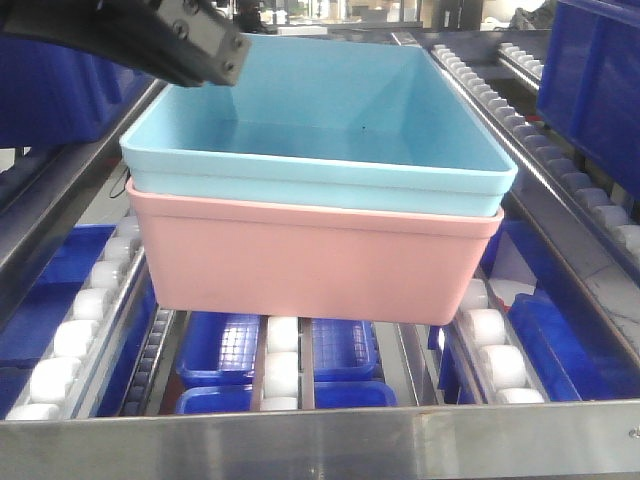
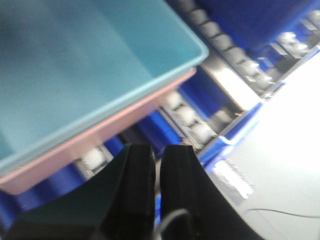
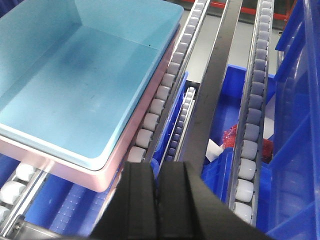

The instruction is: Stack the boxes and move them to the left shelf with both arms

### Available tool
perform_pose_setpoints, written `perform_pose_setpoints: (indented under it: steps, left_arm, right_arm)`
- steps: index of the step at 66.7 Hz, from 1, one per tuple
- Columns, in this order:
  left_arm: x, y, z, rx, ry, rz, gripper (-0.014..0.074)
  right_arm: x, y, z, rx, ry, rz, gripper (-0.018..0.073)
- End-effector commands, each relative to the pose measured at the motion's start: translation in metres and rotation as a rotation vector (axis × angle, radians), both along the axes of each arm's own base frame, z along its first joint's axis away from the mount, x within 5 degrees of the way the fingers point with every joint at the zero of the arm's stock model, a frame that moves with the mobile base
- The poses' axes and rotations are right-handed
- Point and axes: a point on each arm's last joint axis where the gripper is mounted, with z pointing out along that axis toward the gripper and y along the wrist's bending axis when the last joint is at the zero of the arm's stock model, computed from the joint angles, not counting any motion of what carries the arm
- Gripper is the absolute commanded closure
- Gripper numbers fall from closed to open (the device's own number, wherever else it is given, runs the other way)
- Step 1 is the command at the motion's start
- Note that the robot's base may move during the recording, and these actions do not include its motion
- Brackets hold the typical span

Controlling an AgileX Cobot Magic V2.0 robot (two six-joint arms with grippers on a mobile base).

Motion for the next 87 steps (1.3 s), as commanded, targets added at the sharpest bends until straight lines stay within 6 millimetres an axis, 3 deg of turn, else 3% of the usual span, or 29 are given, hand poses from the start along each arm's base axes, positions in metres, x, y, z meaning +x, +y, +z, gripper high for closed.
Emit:
perform_pose_setpoints:
  steps: [1,8,20,34,64,87]
  left_arm:
    - [-0.010,0.006,0.020,-0.146,-0.119,-0.078,0.0580]
    - [-0.022,0.024,0.007,-0.204,-0.222,-0.108,0.0586]
    - [-0.036,0.060,-0.037,-0.269,-0.259,-0.058,0.0586]
    - [-0.048,0.094,-0.072,-0.282,-0.292,0.013,0.0586]
    - [-0.063,0.139,-0.091,-0.358,-0.479,0.219,0.0586]
    - [-0.070,0.153,-0.110,-0.366,-0.535,0.322,0.0586]
  right_arm:
    - [0.000,0.002,0.016,0.025,-0.101,0.029,0.0504]
    - [0.000,0.002,0.016,0.025,-0.101,0.029,0.0504]
    - [0.000,0.002,0.016,0.025,-0.101,0.029,0.0504]
    - [0.000,0.002,0.016,0.025,-0.101,0.029,0.0504]
    - [0.000,0.002,0.016,0.025,-0.101,0.029,0.0504]
    - [0.000,0.002,0.016,0.025,-0.101,0.029,0.0504]
